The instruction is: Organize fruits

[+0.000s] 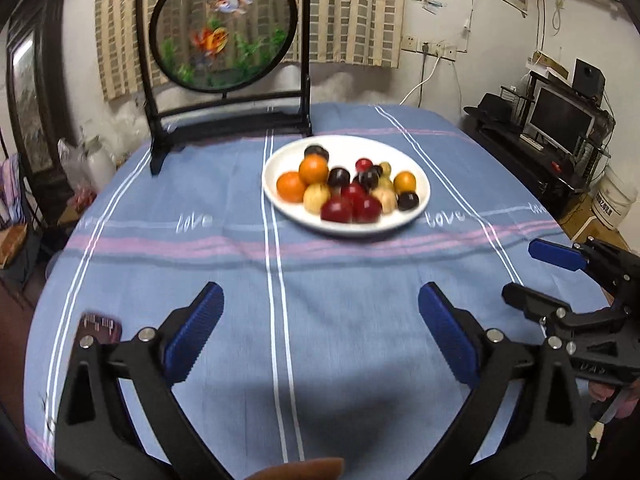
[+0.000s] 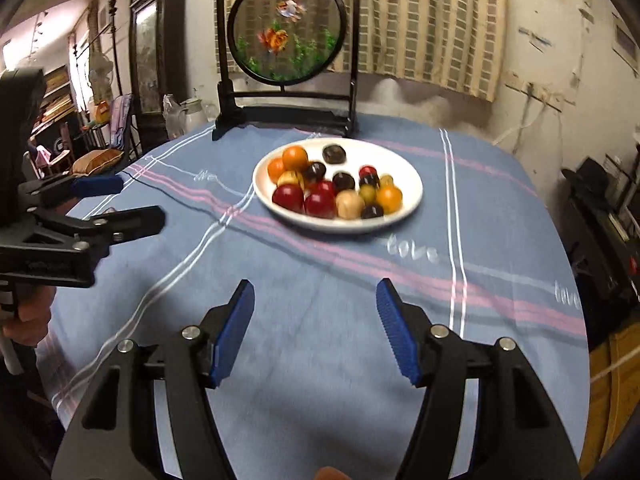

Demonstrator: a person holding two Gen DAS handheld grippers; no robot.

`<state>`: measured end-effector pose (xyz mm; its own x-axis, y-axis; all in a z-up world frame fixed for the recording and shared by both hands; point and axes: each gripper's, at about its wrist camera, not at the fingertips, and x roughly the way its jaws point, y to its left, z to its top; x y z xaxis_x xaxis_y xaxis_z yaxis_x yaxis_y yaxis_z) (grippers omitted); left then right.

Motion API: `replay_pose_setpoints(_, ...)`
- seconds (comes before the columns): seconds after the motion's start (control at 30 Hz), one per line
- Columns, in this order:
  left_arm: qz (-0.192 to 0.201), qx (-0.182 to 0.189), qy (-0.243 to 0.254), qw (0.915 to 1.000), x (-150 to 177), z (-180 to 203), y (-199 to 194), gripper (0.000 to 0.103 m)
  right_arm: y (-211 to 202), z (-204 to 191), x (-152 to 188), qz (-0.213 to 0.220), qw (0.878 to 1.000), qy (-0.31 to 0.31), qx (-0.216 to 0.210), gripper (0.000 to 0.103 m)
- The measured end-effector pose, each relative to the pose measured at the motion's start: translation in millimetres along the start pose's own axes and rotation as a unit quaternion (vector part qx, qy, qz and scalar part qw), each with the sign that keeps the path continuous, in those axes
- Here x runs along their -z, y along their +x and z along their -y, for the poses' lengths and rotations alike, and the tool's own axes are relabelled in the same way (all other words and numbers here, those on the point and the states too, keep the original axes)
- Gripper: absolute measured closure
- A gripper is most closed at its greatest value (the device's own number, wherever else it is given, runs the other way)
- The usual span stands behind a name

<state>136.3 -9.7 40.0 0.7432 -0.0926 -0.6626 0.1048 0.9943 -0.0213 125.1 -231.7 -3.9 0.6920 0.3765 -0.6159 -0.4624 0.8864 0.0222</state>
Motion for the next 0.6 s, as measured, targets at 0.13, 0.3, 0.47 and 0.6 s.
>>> replay_pose_setpoints(0.13,0.002,-0.016,0.010,0.9998,20.7,3.7,-15.9,0.003,-12.3,1.4,14.5,0.005,1.000,0.013,0.008,0.039)
replay_pose_setpoints(0.3,0.006,-0.022,0.018,0.9996,33.0,7.1,-27.7,0.003,-20.9,2.8,23.0,0.004,1.000,0.020,0.011,0.039)
replay_pose_setpoints(0.47,0.006,-0.028,0.025,0.9993,38.5,10.3,-30.7,0.003,-27.2,0.0,27.6,0.006,1.000,0.014,0.011,0.039)
replay_pose_setpoints(0.6,0.005,-0.028,0.026,0.9993,40.1,12.1,-31.0,0.003,-28.7,-0.8,29.3,0.007,1.000,0.013,0.011,0.039)
